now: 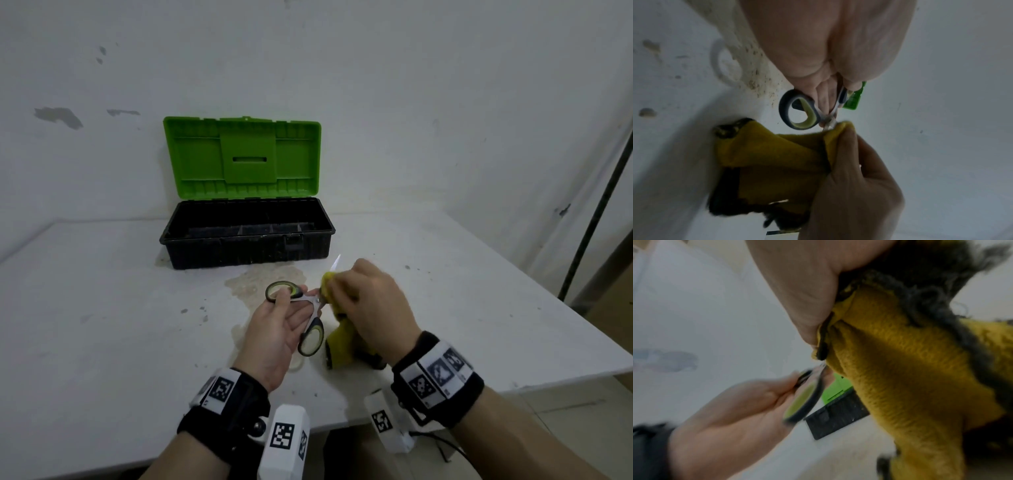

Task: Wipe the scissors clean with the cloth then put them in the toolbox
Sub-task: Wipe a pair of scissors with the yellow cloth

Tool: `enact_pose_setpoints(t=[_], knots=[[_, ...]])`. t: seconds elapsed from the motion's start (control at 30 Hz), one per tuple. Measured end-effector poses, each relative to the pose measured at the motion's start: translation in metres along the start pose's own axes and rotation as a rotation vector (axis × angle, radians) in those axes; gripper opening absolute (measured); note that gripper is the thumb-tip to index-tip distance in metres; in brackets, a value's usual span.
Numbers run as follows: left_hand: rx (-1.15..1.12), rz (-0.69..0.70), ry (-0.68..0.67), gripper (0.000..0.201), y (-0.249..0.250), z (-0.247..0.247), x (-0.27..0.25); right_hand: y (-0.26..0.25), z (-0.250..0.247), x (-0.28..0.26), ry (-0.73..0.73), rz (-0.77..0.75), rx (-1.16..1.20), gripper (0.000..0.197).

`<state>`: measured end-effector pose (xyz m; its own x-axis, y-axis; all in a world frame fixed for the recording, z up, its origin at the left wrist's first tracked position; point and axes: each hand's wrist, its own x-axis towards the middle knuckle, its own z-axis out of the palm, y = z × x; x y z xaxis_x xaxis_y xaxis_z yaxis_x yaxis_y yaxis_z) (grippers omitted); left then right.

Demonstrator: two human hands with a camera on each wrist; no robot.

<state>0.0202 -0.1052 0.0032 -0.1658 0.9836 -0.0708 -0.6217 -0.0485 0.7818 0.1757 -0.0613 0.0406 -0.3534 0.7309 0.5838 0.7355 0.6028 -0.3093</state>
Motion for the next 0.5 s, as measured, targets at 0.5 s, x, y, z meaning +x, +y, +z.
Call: enact_pose_setpoints(t=[0.5], knots=[[-0.036, 0.039, -0.026, 0.037, -0.006, 0.007, 0.000, -0.015, 0.013, -0.028, 0.012, -0.047, -0.040, 0.025]])
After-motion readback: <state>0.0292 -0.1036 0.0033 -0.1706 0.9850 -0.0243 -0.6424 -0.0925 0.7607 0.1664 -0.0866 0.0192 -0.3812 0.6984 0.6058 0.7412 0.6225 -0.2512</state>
